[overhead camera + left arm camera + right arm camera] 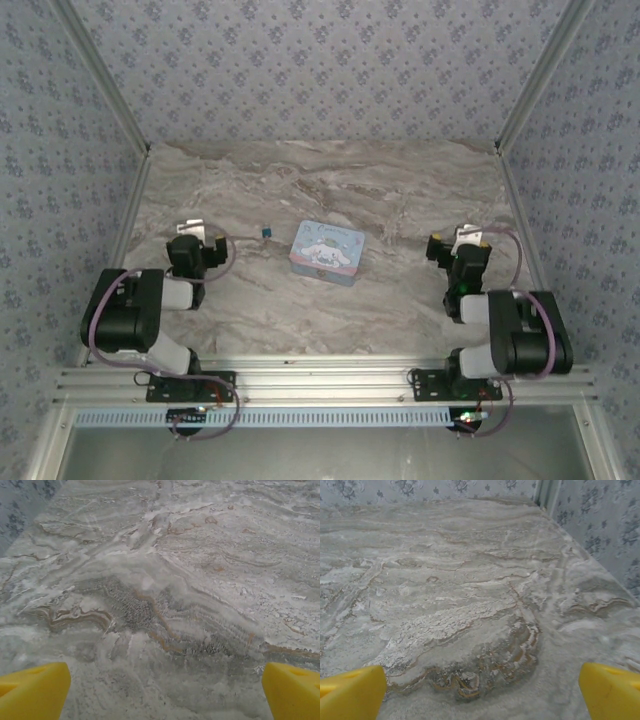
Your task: Unlock a padlock with a key
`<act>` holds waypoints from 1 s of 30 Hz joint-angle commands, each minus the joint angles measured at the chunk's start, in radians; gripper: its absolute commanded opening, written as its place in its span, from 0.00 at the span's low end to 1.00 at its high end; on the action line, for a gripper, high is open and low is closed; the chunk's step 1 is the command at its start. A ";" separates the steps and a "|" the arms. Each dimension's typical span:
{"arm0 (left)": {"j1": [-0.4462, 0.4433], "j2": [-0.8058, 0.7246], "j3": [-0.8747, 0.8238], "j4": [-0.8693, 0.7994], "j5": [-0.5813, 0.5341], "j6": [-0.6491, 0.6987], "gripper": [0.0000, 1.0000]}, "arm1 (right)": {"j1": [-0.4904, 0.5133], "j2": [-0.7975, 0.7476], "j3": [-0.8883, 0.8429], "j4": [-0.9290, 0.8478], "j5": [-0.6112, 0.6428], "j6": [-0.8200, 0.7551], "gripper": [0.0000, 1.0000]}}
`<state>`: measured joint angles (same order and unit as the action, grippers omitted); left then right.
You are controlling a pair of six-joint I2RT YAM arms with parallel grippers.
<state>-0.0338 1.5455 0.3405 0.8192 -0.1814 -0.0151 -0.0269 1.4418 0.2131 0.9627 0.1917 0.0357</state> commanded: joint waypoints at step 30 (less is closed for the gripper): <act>0.038 -0.011 0.071 -0.002 0.112 -0.005 0.98 | 0.027 0.083 0.153 -0.093 0.018 -0.033 1.00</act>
<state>-0.0017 1.5448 0.3904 0.8116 -0.0887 -0.0162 -0.0021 1.5276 0.3580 0.8852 0.1940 0.0166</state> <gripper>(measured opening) 0.979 0.999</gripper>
